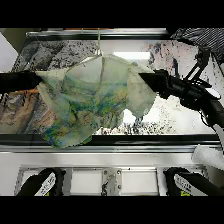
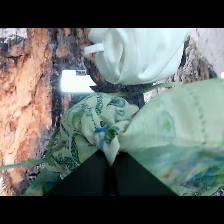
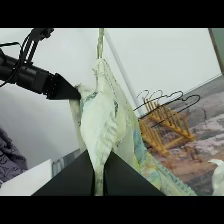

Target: Fold the clothes and pants, and hang the long-sleeved shirts on hangers.

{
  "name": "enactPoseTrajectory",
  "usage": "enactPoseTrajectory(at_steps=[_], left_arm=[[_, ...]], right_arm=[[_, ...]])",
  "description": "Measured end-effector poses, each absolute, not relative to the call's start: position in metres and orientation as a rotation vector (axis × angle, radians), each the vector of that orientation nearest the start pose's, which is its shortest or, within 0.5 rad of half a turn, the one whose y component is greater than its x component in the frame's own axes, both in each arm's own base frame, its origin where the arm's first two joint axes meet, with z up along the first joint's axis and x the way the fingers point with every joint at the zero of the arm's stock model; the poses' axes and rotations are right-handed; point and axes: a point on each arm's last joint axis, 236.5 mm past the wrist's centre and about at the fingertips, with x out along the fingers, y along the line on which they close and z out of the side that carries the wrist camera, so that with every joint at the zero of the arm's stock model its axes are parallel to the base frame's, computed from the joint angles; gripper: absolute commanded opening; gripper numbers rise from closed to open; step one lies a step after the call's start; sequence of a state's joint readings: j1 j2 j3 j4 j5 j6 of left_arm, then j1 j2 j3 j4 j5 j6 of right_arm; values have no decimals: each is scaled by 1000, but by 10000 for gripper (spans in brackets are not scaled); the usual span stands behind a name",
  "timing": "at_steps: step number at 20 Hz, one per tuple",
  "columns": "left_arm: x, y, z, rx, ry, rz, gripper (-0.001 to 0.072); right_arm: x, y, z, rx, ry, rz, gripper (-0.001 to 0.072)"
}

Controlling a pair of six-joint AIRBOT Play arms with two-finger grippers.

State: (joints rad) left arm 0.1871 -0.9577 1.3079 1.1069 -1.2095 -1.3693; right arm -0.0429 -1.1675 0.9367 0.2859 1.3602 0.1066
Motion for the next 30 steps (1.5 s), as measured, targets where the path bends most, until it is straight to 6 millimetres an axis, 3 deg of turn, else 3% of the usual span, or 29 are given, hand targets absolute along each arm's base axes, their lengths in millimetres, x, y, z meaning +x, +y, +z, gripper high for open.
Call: enactPoseTrajectory(at_steps=[3, 5, 6, 13, 15, 19, 23, 30], left_arm=[[366, -31, 218, -220, 742, -240, 17], [363, -32, 225, -215, 723, -239, 543], [361, -32, 228, -212, 714, -239, 568], [342, -34, 262, -204, 608, -225, 567], [335, -39, 262, -219, 611, -231, 426], [324, -60, 228, -273, 687, -265, 425], [334, -73, 195, -315, 726, -232, 425], [361, -77, 176, -239, 752, -115, 424]], right_arm=[[344, 219, 248, 507, 71, 1326, 6], [345, 224, 248, 535, 55, 1345, 5], [346, 225, 249, 545, 43, 1347, 6], [355, 225, 251, 585, 10, 1329, 6], [357, 224, 251, 590, 7, 1324, 6], [359, 224, 251, 590, 7, 1312, 6], [362, 223, 250, 590, 9, 1301, 6], [363, 223, 249, 589, 11, 1295, 6]])
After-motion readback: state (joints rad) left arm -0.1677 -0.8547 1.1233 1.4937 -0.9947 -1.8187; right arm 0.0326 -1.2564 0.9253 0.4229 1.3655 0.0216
